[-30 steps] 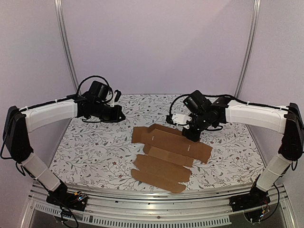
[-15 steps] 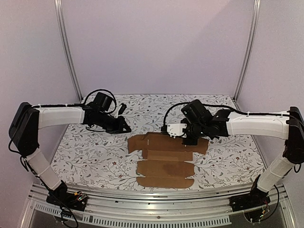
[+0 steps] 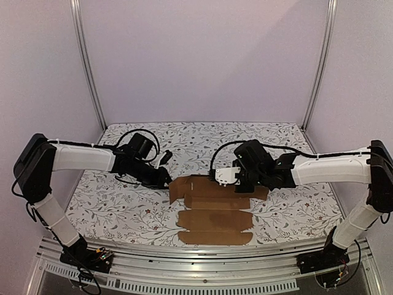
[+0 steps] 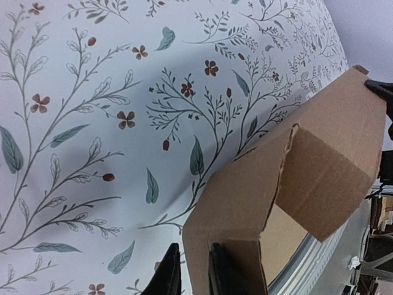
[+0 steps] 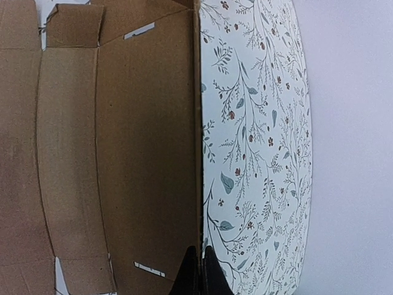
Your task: Fold the paper box
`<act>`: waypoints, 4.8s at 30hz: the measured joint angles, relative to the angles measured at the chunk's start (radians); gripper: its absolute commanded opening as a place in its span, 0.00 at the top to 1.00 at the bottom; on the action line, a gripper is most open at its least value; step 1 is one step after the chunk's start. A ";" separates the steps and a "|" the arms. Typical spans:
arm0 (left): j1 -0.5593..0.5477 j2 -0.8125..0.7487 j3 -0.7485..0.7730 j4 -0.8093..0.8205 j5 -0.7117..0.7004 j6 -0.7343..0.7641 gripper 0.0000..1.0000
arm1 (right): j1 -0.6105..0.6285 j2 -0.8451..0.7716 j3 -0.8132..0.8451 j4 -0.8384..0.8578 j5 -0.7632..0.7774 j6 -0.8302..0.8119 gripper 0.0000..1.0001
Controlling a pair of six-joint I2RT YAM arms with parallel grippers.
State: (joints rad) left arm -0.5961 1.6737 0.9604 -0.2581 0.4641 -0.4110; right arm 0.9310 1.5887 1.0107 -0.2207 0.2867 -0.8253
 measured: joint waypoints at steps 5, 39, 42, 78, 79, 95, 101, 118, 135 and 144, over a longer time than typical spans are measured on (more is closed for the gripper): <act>-0.019 -0.035 -0.034 0.000 0.002 0.000 0.82 | 0.018 -0.006 -0.026 0.050 0.039 -0.003 1.00; -0.154 -0.050 -0.058 0.086 0.016 0.053 0.64 | 0.103 -0.071 -0.104 0.109 0.147 0.043 1.00; -0.172 -0.050 -0.067 0.085 -0.006 0.053 0.63 | 0.116 -0.071 -0.107 0.110 0.159 0.042 1.00; -0.307 -0.036 -0.126 0.275 -0.346 0.040 0.59 | 0.269 -0.011 -0.187 0.230 0.489 0.018 1.00; -0.311 -0.032 -0.126 0.282 -0.352 0.040 0.59 | 0.272 -0.011 -0.187 0.230 0.494 0.021 1.00; -0.380 0.010 -0.124 0.353 -0.539 0.016 0.76 | 0.340 0.026 -0.187 0.218 0.575 0.111 1.00; -0.393 0.028 -0.122 0.370 -0.583 0.000 0.91 | 0.346 0.037 -0.183 0.183 0.593 0.160 1.00; -0.400 0.072 -0.005 0.333 -0.635 0.061 1.00 | 0.354 0.002 -0.036 -0.014 0.451 0.363 0.43; -0.383 0.144 0.112 0.336 -0.575 0.298 1.00 | 0.052 -0.338 0.005 -0.184 -0.066 0.667 0.47; -0.372 0.166 0.137 0.386 -0.452 0.420 1.00 | -0.150 -0.286 0.013 -0.121 -0.412 0.861 1.00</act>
State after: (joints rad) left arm -0.9684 1.8393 1.0969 0.1276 0.0116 0.0086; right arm 0.7815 1.3029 1.0241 -0.3412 -0.1257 0.0357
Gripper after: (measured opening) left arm 0.032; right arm 0.049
